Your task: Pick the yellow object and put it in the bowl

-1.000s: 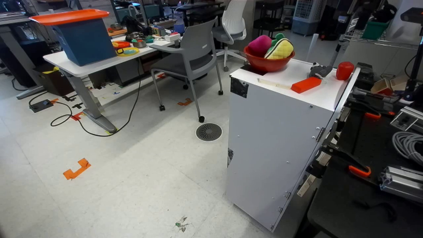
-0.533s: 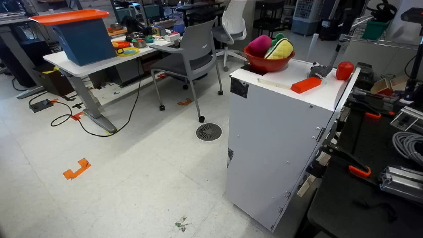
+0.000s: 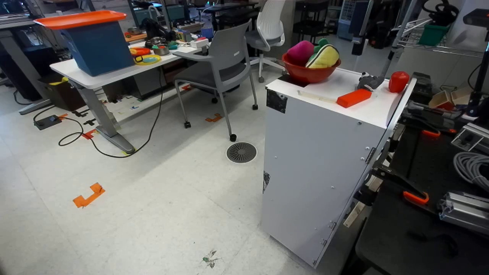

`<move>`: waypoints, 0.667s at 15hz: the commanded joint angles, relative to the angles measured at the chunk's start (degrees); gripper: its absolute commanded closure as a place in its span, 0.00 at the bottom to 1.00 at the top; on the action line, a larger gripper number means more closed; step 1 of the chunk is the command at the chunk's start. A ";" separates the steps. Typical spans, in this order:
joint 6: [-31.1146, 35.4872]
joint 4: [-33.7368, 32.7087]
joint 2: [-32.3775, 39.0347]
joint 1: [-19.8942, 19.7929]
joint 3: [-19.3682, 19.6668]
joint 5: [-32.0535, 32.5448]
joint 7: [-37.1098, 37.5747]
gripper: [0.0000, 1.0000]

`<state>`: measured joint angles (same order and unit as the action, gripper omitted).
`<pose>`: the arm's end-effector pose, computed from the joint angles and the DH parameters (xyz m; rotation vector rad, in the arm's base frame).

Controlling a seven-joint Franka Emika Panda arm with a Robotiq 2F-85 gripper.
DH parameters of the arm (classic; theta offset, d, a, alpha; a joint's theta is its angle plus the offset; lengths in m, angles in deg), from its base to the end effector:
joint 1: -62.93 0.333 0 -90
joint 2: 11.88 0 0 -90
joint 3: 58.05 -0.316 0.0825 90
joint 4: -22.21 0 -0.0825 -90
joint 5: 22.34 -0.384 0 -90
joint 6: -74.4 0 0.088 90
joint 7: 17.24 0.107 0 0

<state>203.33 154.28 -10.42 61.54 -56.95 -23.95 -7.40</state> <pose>0.5045 -0.0211 0.3284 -3.1022 0.3642 0.1272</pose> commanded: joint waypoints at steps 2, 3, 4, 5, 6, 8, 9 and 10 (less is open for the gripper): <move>-1.81 -0.85 -0.25 0.62 -0.31 -0.21 0.65 0.00; -1.87 -0.68 -0.46 0.69 -0.33 -0.12 0.82 0.00; -1.75 -0.41 -0.66 0.75 -0.38 0.00 1.01 0.00; -1.61 -0.22 -0.74 0.79 -0.40 0.13 1.26 0.00; -1.51 -0.01 -0.76 0.76 -0.38 0.12 1.47 0.00; -1.29 0.31 -0.55 0.60 -0.28 -0.82 1.03 0.00; -1.35 0.36 -0.32 0.58 -0.26 -0.90 1.08 0.00; -1.36 0.43 -0.03 0.59 -0.29 -1.11 0.82 0.00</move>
<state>203.32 154.51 -10.16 61.99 -57.18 -23.93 -6.89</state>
